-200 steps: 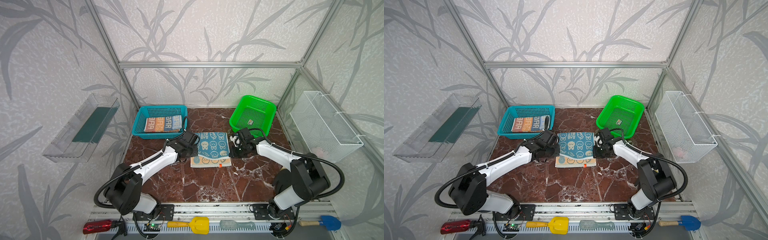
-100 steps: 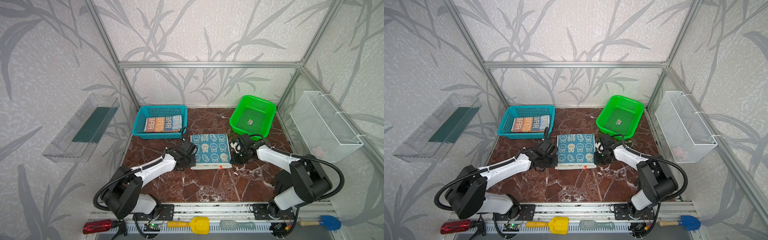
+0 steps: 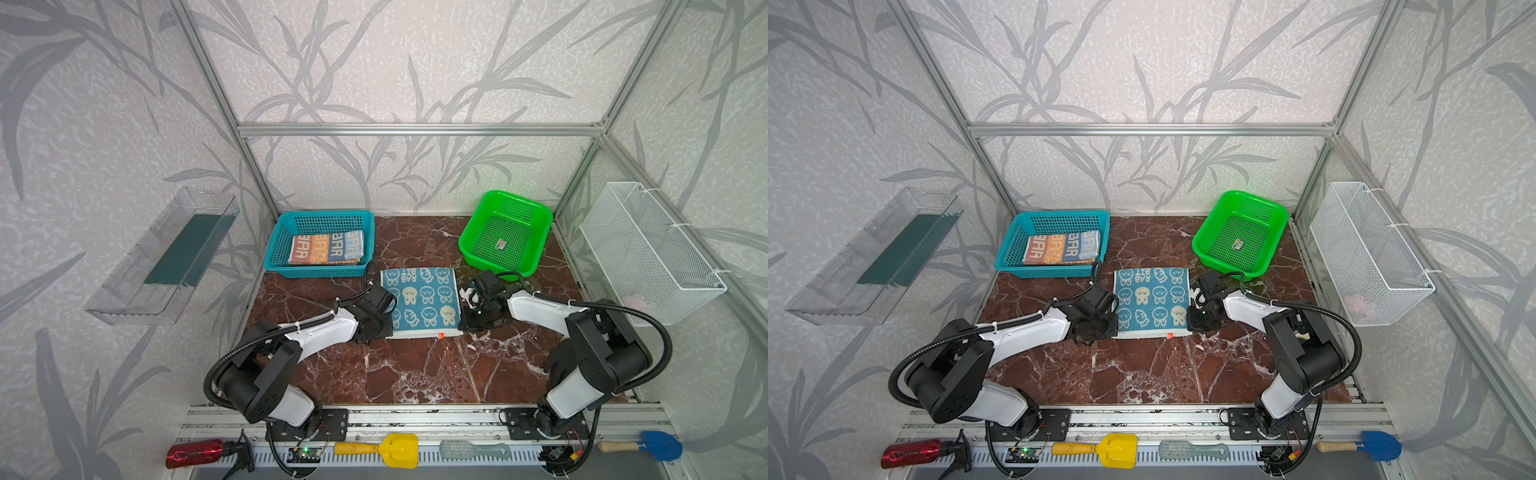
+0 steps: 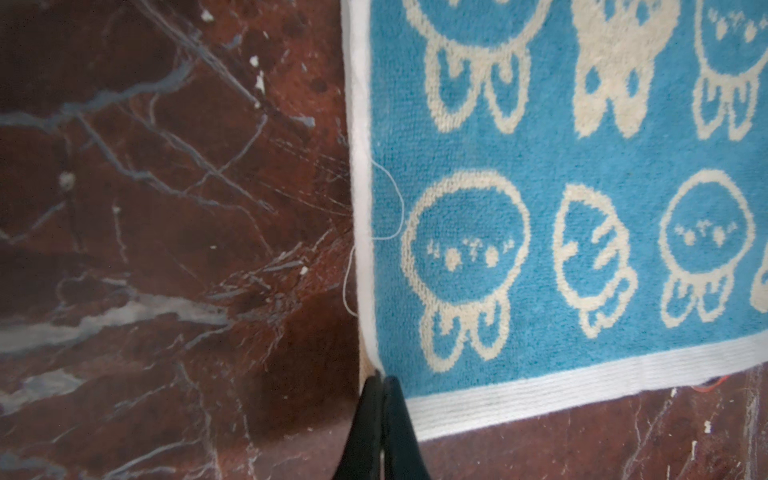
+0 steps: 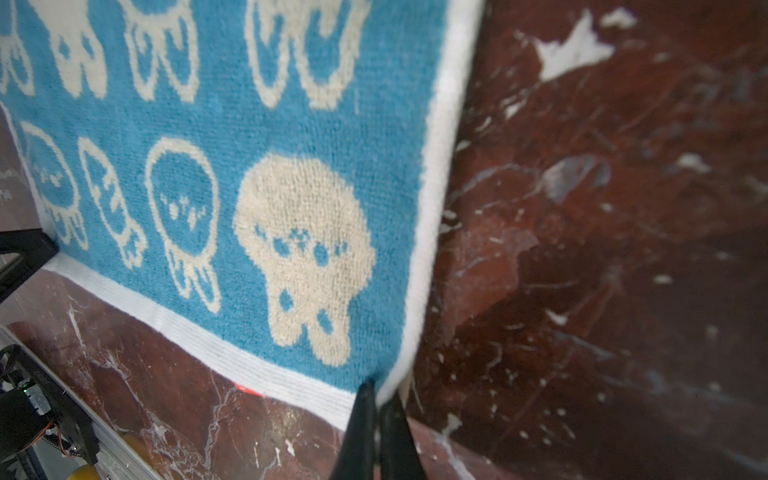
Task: Fold and stack the towels
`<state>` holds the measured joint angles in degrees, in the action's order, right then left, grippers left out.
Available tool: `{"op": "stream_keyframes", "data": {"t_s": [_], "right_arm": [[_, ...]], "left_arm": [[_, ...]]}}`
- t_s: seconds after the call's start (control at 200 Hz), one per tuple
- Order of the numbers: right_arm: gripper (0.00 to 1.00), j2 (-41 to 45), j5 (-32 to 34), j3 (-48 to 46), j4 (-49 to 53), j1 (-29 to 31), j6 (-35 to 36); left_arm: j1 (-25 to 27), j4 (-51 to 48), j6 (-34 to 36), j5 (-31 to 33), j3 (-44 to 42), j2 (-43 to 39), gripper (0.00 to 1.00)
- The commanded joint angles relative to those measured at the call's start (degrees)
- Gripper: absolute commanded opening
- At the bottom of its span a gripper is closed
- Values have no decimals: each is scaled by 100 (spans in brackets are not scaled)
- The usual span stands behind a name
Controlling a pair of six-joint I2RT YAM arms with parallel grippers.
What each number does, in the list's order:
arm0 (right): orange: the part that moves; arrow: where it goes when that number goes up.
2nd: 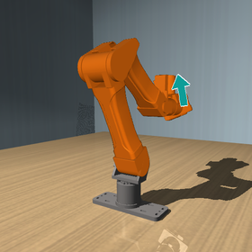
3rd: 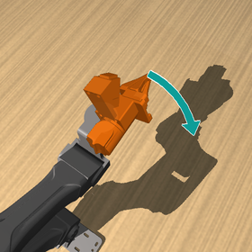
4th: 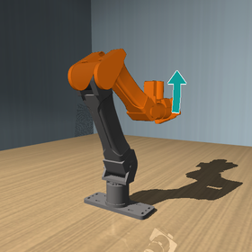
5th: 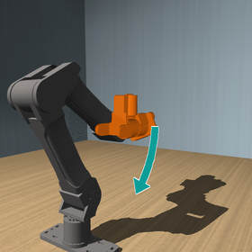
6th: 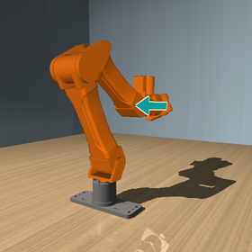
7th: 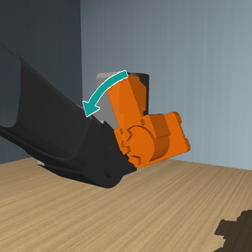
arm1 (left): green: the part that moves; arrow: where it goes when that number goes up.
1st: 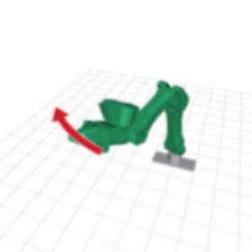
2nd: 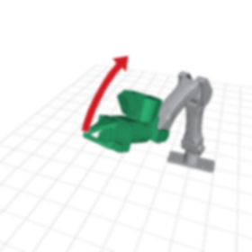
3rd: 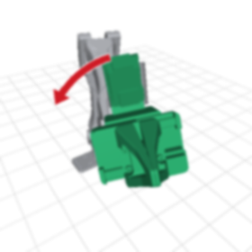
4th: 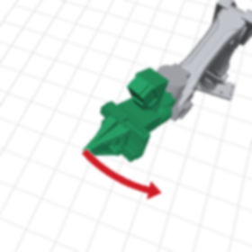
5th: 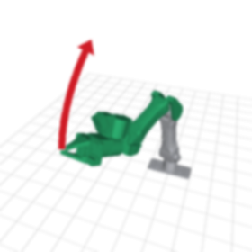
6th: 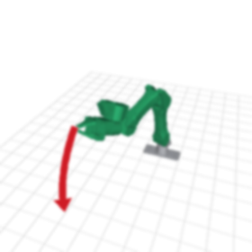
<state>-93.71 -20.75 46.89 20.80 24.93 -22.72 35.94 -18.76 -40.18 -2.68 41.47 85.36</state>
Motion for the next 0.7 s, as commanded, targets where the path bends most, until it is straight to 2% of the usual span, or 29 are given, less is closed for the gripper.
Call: {"op": "stream_keyframes", "data": {"t_s": [0.0, 0.435, 0.695], "right_arm": [[1, -195, 218, 13, 47, -1, -14], [3, -123, 303, -33, 78, 7, 20], [3, 490, 435, 543, 689, 0, 141]], "left_arm": [[30, 22, -121, 88, -108, -33, 0], [41, -12, -25, 191, -22, 205, 0], [20, -993, 389, 733, 955, -338, 0]]}}
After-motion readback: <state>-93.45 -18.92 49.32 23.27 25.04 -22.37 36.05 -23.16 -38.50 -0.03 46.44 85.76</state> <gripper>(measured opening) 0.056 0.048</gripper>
